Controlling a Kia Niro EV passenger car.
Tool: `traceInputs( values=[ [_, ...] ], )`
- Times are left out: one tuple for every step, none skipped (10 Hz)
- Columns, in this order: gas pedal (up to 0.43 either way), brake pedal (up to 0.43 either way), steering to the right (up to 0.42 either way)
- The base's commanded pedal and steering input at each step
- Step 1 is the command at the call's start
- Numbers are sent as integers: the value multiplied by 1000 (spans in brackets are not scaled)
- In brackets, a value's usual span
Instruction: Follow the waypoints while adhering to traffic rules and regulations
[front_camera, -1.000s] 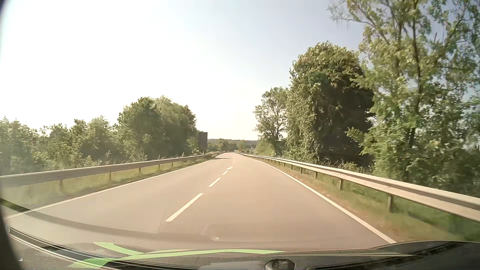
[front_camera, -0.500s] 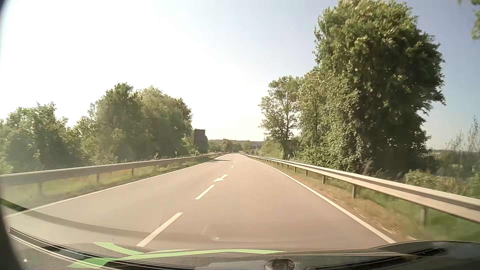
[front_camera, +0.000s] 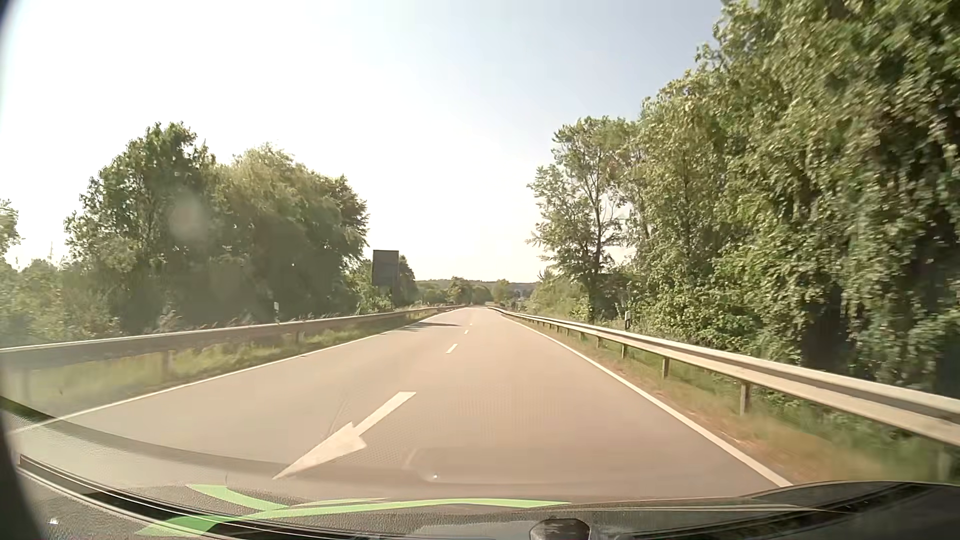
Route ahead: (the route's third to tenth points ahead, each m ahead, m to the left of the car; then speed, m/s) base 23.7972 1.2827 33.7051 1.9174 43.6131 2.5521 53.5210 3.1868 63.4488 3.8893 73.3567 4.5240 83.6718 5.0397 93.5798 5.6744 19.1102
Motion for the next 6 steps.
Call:
traceInputs(
  values=[
    [260,0,-9],
    [260,0,-9],
    [260,0,-9],
    [260,0,-9],
    [260,0,-12],
    [260,0,-12]
  ],
)
